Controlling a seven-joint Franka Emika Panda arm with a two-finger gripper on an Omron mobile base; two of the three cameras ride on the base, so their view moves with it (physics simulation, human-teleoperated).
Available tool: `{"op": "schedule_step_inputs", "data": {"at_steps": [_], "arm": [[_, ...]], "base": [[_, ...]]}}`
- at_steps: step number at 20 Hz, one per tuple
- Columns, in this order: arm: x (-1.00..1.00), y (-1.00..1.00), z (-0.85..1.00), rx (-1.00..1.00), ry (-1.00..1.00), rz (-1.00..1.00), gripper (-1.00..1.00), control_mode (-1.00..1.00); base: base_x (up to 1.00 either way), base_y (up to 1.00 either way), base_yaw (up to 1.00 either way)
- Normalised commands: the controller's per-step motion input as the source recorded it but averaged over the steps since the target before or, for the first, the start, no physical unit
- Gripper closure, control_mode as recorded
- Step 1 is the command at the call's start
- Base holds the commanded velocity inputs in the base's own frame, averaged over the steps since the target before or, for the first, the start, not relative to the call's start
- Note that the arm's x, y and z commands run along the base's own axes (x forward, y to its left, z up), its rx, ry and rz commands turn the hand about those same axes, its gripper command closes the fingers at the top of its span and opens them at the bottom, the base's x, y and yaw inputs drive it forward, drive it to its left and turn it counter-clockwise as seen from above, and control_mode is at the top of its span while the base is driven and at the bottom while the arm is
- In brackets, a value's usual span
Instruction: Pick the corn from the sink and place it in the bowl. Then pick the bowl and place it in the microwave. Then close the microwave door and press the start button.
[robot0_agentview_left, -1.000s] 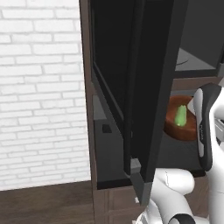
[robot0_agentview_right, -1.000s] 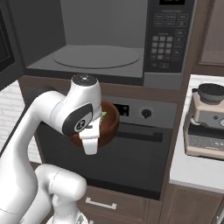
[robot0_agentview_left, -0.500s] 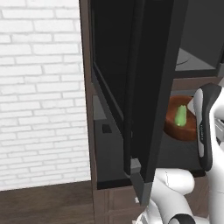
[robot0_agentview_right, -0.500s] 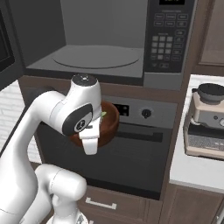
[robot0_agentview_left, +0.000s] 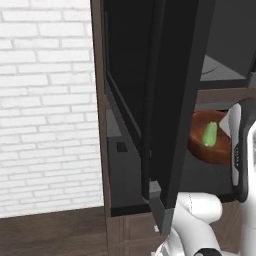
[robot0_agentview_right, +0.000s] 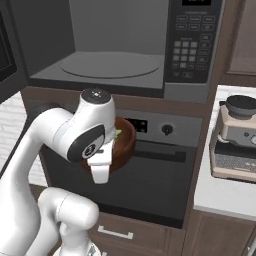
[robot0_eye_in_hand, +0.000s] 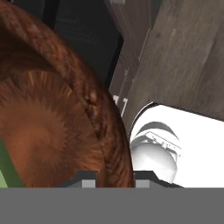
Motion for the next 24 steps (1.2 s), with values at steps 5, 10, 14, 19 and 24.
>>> {"op": "schedule_step_inputs", "data": {"at_steps": [5, 10, 14, 19, 24], "arm": [[-1.0, 0.0, 0.39, 0.1, -0.16, -0.05, 1.0, -1.0], [-0.34, 0.0, 0.95, 0.02, -0.08, -0.01, 1.0, -1.0], [0.14, 0.0, 0.93, 0.02, 0.0, 0.0, 1.0, -1.0], [0.47, 0.0, 0.45, 0.01, 0.0, 0.0, 1.0, -1.0], [0.77, 0.06, 0.02, 0.0, 0.0, 0.01, 1.0, -1.0]], "base": [[0.0, 0.0, 0.0], [0.0, 0.0, 0.0], [0.0, 0.0, 0.0], [0.0, 0.0, 0.0], [0.0, 0.0, 0.0]]}}
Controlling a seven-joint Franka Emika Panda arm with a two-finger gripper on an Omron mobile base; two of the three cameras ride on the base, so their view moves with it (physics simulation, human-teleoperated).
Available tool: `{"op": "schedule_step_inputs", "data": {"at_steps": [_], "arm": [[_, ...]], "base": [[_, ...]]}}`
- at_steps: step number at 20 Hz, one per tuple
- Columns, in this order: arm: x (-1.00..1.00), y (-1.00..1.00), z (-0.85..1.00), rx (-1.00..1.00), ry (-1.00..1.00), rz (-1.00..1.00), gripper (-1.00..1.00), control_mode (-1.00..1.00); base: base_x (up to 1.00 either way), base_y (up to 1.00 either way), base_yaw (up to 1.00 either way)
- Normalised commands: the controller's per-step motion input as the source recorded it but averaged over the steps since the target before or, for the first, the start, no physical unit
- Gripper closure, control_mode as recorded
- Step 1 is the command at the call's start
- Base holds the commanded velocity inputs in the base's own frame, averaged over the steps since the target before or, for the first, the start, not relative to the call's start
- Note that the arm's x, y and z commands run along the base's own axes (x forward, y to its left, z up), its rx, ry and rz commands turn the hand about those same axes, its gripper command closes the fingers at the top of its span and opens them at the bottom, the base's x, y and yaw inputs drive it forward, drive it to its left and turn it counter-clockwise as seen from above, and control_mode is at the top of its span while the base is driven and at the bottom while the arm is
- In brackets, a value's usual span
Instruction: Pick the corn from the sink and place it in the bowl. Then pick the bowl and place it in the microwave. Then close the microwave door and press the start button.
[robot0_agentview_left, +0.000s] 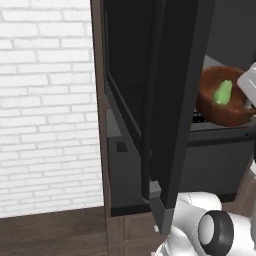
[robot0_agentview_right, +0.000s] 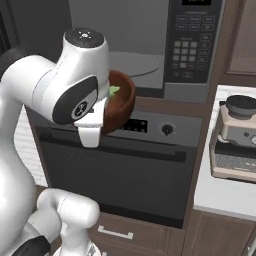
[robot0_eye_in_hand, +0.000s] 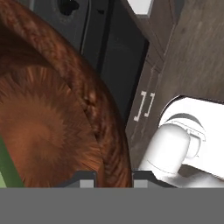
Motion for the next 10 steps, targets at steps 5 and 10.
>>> {"op": "schedule_step_inputs", "data": {"at_steps": [5, 10], "arm": [[0.67, 0.14, 0.18, 0.0, -0.04, 0.0, 1.0, -1.0], [0.49, 0.13, 0.34, 0.0, -0.1, 0.0, 1.0, -1.0]], "base": [[0.0, 0.0, 0.0], [0.0, 0.0, 0.0]]}}
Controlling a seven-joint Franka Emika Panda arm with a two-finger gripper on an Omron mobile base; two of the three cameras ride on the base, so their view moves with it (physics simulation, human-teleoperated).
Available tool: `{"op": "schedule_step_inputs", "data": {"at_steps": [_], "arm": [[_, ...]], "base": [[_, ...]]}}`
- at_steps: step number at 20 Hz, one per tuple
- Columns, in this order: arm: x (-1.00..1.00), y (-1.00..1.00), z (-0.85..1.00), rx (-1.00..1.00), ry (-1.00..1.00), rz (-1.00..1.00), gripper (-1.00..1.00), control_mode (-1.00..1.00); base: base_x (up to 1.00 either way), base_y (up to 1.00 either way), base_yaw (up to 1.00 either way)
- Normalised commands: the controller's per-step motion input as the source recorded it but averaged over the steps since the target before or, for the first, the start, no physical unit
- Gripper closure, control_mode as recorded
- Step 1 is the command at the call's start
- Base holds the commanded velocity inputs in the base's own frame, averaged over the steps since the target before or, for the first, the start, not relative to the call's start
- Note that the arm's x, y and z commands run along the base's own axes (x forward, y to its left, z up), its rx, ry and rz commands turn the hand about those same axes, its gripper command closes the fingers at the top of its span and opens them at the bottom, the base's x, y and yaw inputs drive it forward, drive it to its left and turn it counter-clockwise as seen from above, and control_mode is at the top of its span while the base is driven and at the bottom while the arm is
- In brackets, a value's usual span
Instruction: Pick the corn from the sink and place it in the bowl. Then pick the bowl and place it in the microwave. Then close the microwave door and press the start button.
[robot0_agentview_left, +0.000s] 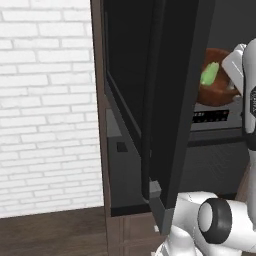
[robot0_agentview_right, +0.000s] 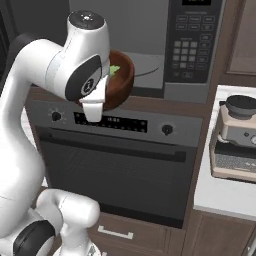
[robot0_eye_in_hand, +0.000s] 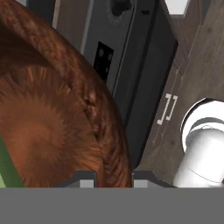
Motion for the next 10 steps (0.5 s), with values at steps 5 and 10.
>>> {"op": "schedule_step_inputs", "data": {"at_steps": [5, 10], "arm": [[0.54, 0.1, 0.1, 0.0, -0.15, 0.0, 1.0, -1.0], [0.6, 0.01, 0.08, 0.0, -0.15, 0.0, 1.0, -1.0]], "base": [[0.0, 0.0, 0.0], [0.0, 0.0, 0.0]]}}
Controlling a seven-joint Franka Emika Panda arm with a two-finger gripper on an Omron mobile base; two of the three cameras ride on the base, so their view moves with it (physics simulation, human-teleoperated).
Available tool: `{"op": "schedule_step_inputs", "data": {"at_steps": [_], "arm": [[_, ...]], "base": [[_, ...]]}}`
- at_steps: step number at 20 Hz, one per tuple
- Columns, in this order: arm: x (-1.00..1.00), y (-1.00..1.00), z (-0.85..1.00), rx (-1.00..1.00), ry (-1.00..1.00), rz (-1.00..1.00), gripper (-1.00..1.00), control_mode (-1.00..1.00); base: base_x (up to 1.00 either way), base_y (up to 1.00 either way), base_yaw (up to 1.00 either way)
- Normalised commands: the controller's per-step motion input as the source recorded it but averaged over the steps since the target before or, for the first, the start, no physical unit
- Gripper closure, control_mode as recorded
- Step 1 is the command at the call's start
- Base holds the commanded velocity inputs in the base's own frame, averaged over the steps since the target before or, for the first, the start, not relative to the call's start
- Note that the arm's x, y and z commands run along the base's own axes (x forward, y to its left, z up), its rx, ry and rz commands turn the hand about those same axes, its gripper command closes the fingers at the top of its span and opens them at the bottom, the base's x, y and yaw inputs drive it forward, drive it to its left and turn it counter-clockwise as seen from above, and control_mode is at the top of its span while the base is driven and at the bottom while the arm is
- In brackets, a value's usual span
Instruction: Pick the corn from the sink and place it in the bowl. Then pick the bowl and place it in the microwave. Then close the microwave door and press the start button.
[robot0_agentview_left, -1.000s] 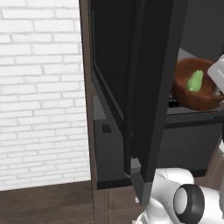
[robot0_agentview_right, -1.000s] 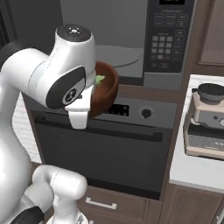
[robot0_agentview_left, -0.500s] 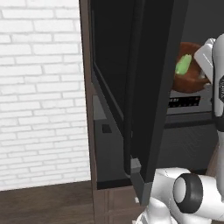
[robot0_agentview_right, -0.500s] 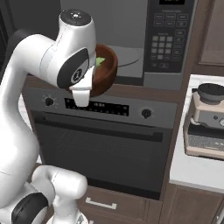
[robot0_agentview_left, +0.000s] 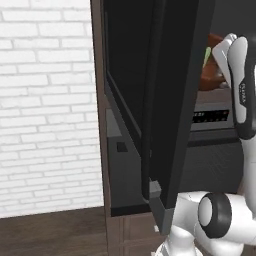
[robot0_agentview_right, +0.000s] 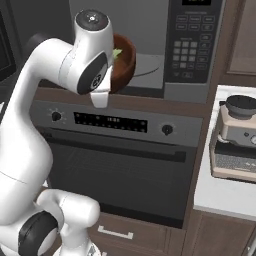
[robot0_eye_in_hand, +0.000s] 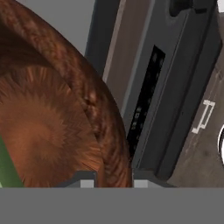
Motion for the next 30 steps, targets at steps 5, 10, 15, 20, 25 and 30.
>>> {"op": "schedule_step_inputs", "data": {"at_steps": [5, 10, 15, 20, 25, 30], "arm": [[0.52, 0.0, 0.21, 0.0, -0.11, 0.0, 1.0, -1.0], [0.51, 0.01, 0.25, 0.0, 0.0, 0.0, 1.0, -1.0], [0.52, 0.09, 0.13, 0.0, 0.0, 0.0, 1.0, -1.0], [0.5, 0.12, 0.0, 0.0, 0.01, 0.0, 1.0, -1.0], [0.31, 0.18, 0.0, 0.0, 0.0, 0.0, 1.0, -1.0], [0.1, 0.12, 0.0, 0.0, 0.0, -0.01, -1.0, -1.0]], "base": [[0.0, 0.0, 0.0], [0.0, 0.0, 0.0], [0.0, 0.0, 0.0], [0.0, 0.0, 0.0], [0.0, 0.0, 0.0], [0.0, 0.0, 0.0]]}}
